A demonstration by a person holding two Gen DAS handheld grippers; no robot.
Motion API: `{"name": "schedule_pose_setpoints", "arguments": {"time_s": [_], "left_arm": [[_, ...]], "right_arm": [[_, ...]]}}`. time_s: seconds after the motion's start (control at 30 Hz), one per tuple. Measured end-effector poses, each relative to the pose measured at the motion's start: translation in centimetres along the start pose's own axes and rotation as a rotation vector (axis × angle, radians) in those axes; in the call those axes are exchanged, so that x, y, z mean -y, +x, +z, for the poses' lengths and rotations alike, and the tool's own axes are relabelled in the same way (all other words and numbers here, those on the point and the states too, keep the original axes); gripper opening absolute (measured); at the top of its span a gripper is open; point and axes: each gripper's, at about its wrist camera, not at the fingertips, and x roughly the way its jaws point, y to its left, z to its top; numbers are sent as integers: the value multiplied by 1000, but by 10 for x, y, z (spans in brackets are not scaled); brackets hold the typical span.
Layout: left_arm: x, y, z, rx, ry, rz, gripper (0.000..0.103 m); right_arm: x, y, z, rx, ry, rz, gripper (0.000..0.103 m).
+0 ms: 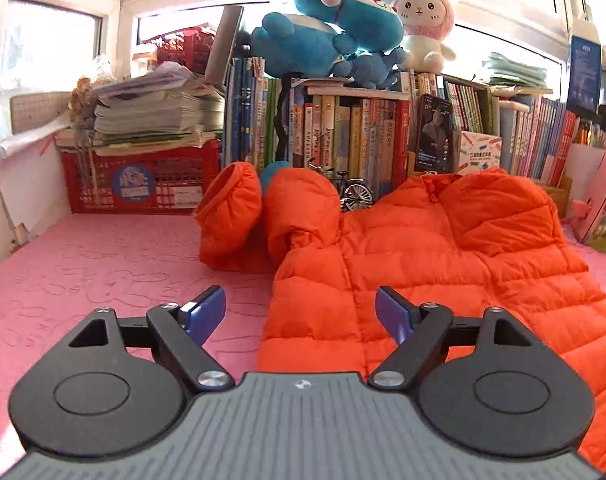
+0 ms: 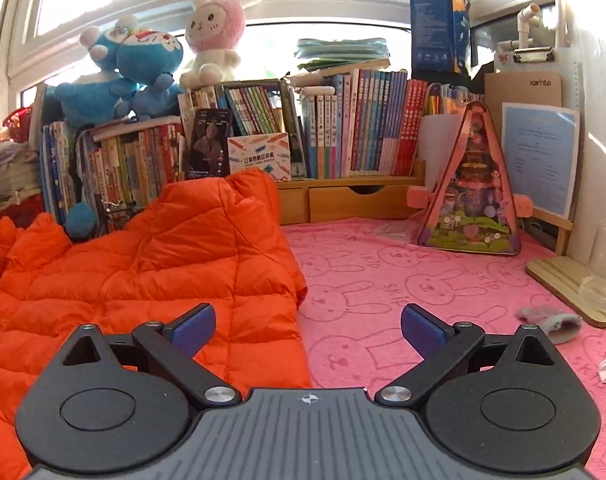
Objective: Fold clothes
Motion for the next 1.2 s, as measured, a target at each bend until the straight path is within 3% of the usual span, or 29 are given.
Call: {"name": "schedule_pose_setpoints", "arguments": {"time_s": [0.1, 0.23, 0.33, 0.4, 0.43, 0.47, 0.53, 0.57, 0.63, 0.77, 0.83, 1.07, 1.2], "left_arm": [[-8, 48, 19, -112, -105, -71, 85], [-1, 103, 26, -221, -122, -77, 84], [10, 131, 26, -237, -100, -32, 64], [11, 144, 26, -254, -136, -13, 39], [9, 147, 25, -258, -183, -32, 31], [7, 146, 25, -257, -216, -44, 16], [9, 133, 23, -229, -225, -36, 11], [11, 125, 22, -213, -214, -30, 10], [19, 100, 15, -170, -132, -12, 10], [16, 68, 4, -161, -118, -63, 10], [10, 60, 2, -163, -121, -81, 11], [6, 55, -10, -192, -81, -23, 21], [12, 59, -24, -206, -26, 17, 28]], "right_arm": [[6, 35, 19, -54, 142, 67, 103], [14, 99, 28, -192, 285, 88, 103], [7, 137, 22, -263, 327, 99, 103], [0, 159, 17, -316, 372, 127, 102], [-3, 167, 15, -335, 397, 142, 91], [-5, 167, 14, -340, 425, 161, 68], [-10, 164, 13, -338, 464, 200, 41], [-15, 154, 14, -308, 433, 219, 32], [-27, 125, 19, -239, 317, 252, 24], [-32, 70, 18, -182, 187, 303, 20], [-26, 53, 12, -192, 181, 309, 20], [-8, 17, -17, -230, 198, 285, 19], [5, 20, -23, -246, 272, 266, 23]]}}
